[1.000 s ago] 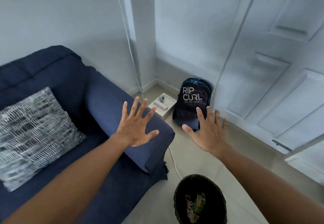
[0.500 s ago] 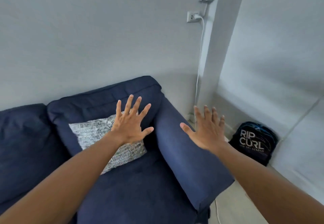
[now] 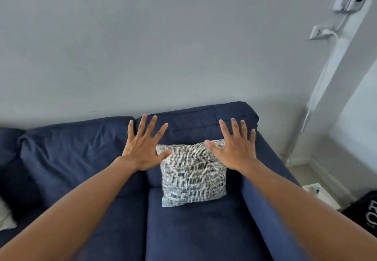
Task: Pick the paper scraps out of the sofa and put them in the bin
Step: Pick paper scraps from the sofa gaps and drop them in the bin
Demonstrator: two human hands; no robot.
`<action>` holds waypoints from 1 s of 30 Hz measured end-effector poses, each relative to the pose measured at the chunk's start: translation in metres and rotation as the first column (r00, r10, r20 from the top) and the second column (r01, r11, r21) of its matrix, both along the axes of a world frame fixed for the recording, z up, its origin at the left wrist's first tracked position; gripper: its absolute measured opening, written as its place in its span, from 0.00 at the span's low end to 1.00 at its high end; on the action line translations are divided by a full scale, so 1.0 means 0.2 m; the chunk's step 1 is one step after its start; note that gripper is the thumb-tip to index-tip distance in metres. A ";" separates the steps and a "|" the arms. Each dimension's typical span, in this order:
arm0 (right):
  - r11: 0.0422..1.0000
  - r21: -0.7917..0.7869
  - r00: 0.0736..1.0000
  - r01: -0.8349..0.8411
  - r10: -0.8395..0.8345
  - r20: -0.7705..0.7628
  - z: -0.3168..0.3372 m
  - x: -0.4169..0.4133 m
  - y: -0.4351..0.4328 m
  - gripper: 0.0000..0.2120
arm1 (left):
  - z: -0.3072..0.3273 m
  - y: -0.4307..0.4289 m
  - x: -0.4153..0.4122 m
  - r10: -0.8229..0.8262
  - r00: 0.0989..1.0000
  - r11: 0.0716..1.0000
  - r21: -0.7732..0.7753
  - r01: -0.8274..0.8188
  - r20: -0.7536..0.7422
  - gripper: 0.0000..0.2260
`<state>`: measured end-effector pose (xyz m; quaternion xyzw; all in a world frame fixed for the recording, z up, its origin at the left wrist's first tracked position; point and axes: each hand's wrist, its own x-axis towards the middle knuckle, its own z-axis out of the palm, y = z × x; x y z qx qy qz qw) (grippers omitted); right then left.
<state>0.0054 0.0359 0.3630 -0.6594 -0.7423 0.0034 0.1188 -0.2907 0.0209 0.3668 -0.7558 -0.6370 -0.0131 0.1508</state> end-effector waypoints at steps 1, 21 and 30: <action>1.000 0.001 1.000 -0.008 0.008 0.002 -0.01 -0.03 0.02 0.47 | -0.01 0.01 -0.04 0.012 1.000 1.000 0.003 -0.012 -0.003 0.40; 0.984 -0.169 0.999 -0.052 0.049 -0.019 -0.63 0.03 0.35 0.47 | -0.71 0.15 0.11 0.142 0.960 0.984 -0.142 -0.110 0.241 0.38; 0.943 -0.333 0.990 0.007 -0.053 -0.129 -1.34 0.11 0.54 0.52 | -1.37 0.31 0.24 0.313 0.878 0.931 -0.302 -0.207 0.361 0.38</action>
